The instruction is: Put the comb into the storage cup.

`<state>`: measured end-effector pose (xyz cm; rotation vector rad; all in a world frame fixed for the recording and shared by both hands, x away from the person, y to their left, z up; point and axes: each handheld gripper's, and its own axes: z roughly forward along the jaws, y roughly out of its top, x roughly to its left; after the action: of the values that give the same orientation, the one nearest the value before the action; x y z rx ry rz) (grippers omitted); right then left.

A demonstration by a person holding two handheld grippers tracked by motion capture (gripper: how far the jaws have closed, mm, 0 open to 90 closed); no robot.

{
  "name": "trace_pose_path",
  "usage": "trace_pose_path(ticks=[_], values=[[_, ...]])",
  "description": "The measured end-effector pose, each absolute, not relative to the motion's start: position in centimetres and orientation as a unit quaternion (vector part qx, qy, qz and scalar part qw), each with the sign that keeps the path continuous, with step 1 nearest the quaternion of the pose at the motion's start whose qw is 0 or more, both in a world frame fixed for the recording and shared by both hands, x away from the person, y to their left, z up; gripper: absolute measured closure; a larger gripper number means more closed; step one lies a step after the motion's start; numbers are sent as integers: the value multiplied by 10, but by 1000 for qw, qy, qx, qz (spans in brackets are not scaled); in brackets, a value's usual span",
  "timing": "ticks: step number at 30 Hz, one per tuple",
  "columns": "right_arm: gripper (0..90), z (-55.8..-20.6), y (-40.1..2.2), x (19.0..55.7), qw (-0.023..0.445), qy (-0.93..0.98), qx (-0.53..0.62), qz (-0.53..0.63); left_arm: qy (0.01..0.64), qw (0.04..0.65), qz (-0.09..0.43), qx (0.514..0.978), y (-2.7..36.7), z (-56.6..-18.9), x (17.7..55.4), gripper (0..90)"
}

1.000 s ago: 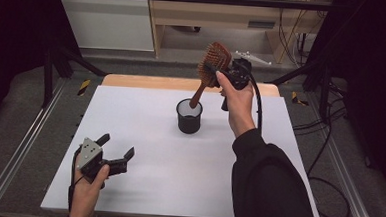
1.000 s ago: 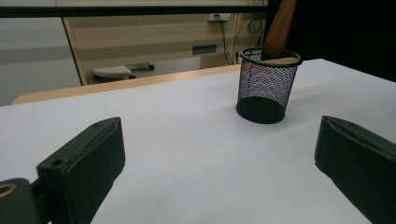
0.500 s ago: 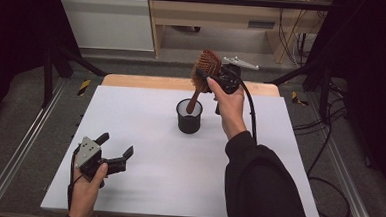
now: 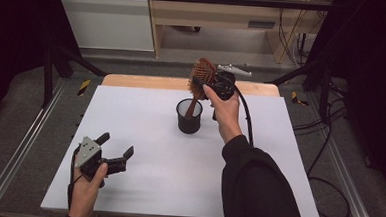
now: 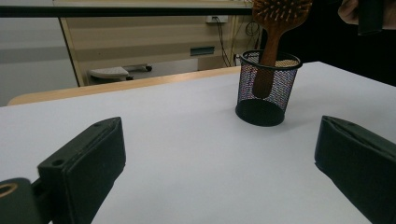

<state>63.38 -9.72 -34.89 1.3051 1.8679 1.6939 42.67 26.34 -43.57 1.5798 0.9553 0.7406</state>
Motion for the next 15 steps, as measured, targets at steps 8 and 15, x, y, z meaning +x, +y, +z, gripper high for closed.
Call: trace_pose_path(ticks=[8, 15], values=[[483, -357, -94, 633, 143, 654, 455, 587, 403, 547, 311, 665, 264, -435, 427, 20], [482, -361, -93, 633, 137, 653, 457, 588, 401, 548, 310, 666, 263, -435, 427, 16]])
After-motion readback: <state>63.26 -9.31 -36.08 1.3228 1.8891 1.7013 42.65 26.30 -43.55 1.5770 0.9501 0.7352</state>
